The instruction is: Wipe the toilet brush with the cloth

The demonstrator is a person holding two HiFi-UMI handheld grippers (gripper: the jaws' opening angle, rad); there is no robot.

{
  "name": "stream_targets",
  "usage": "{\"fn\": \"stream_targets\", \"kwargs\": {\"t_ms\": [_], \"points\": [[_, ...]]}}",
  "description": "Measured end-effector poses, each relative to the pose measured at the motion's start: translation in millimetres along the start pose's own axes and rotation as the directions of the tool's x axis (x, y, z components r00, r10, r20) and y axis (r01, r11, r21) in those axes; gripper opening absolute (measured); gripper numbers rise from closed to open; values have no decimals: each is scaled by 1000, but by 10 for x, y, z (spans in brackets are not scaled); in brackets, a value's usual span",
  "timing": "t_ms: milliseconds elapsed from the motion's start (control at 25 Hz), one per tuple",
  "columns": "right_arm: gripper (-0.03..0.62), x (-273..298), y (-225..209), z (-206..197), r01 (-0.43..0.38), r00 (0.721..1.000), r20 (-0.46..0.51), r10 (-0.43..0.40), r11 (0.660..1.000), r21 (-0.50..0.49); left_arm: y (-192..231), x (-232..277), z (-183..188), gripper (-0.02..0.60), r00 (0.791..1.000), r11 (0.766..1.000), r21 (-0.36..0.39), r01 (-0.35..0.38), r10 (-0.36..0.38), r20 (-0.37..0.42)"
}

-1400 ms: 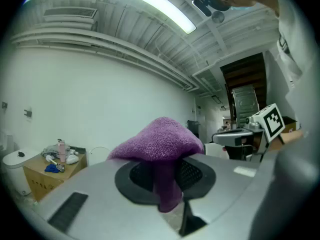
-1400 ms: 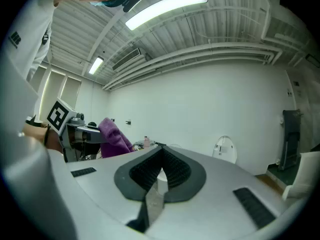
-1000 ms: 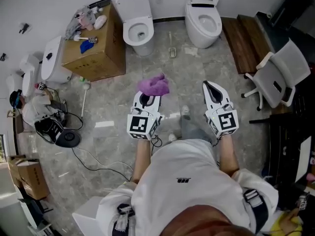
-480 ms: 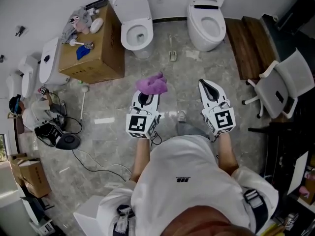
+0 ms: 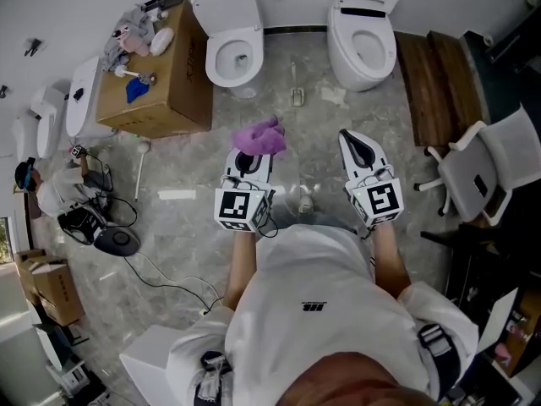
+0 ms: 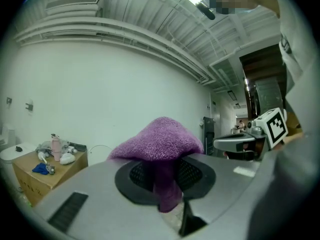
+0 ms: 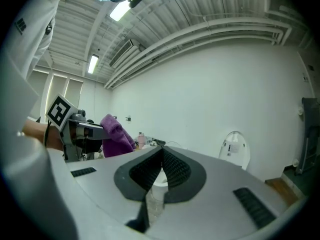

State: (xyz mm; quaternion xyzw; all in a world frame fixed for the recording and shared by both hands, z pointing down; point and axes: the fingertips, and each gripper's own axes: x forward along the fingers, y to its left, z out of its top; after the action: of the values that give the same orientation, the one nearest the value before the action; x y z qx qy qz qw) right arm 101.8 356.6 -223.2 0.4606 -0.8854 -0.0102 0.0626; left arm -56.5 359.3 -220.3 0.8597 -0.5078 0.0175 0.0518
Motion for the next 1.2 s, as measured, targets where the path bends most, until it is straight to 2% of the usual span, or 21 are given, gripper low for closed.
{"fn": "stream_targets", "kwargs": {"t_ms": [320, 680, 960, 1200], "points": [[-5, 459, -331, -34, -8, 1000, 2, 8, 1000, 3, 236, 454, 45, 74, 1000, 1000, 24, -13, 13, -4], [-5, 1145, -612, -44, -1, 1000, -15, 1, 1000, -1, 727, 1078, 109, 74, 1000, 999, 43, -2, 3, -7], [-5, 1839, -853, -116, 26, 998, -63, -26, 1000, 2, 1288, 1634, 20, 75, 999, 999, 5, 41, -41, -24], [-4, 2499, -1049, -363, 58, 991, -117, -57, 998, 5, 1785, 2184, -269, 75, 993, 995, -34, 92, -94, -67]]}}
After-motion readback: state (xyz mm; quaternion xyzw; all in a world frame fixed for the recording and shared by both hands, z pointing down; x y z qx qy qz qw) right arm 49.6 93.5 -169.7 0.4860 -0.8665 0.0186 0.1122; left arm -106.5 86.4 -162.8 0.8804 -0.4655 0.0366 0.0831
